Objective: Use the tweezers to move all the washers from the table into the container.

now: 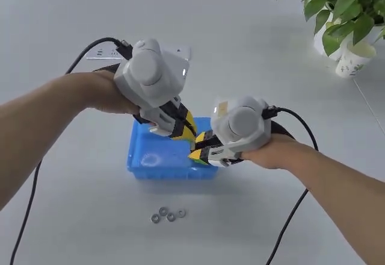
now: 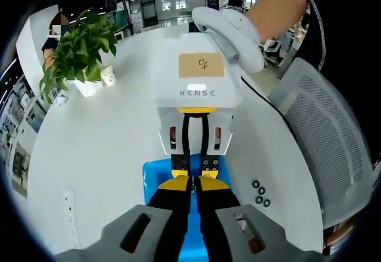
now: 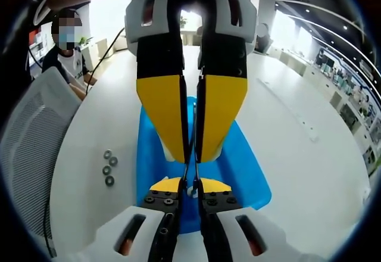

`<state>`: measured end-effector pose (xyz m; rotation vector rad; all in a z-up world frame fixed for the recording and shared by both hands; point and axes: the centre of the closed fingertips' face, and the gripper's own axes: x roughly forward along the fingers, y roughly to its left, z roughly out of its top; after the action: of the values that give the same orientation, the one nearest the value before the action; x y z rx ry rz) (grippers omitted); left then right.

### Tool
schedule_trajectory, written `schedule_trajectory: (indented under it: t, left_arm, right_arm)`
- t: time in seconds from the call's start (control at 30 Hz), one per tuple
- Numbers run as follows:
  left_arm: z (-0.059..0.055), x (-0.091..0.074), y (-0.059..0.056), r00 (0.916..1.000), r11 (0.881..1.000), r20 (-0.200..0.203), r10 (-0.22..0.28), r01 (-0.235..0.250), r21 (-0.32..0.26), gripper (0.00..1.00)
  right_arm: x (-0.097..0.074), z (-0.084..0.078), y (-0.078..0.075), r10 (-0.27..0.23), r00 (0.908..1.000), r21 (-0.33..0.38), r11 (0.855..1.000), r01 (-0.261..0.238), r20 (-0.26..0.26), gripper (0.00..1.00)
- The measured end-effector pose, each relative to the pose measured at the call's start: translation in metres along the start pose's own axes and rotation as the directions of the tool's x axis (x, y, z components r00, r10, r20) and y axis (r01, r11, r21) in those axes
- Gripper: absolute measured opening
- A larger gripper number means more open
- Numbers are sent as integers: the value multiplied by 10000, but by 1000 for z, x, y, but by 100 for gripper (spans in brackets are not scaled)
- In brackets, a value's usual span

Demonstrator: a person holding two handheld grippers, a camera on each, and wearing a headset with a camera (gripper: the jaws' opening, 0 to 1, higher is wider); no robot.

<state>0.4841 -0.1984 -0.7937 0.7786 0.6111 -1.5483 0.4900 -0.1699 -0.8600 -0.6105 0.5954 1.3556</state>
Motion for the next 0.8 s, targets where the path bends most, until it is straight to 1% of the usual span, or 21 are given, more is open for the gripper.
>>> schedule_trajectory:
  t: [0.3, 0.4, 0.53, 0.8]
  left_arm:
    - [6, -9, 0, 10000, 9999, -34, 85, -85, 90, 7]
    - [8, -14, 0, 9999, 9999, 9, 113, -114, 29, 7]
    - [12, -19, -2, 9999, 9999, 60, 120, -120, 24, 7]
    - [19, -28, -8, 10000, 10000, 27, 86, -86, 46, 7]
  right_arm:
    - [-6, 10, -1, -96, 9998, -136, 9999, 98, 155, 11]
    - [-8, 13, -1, -139, 9997, -174, 9997, 143, 210, 11]
    - [-13, 19, 1, -193, 9994, -267, 9994, 201, 283, 11]
    - [-21, 29, 6, -257, 9989, -404, 9988, 273, 403, 11]
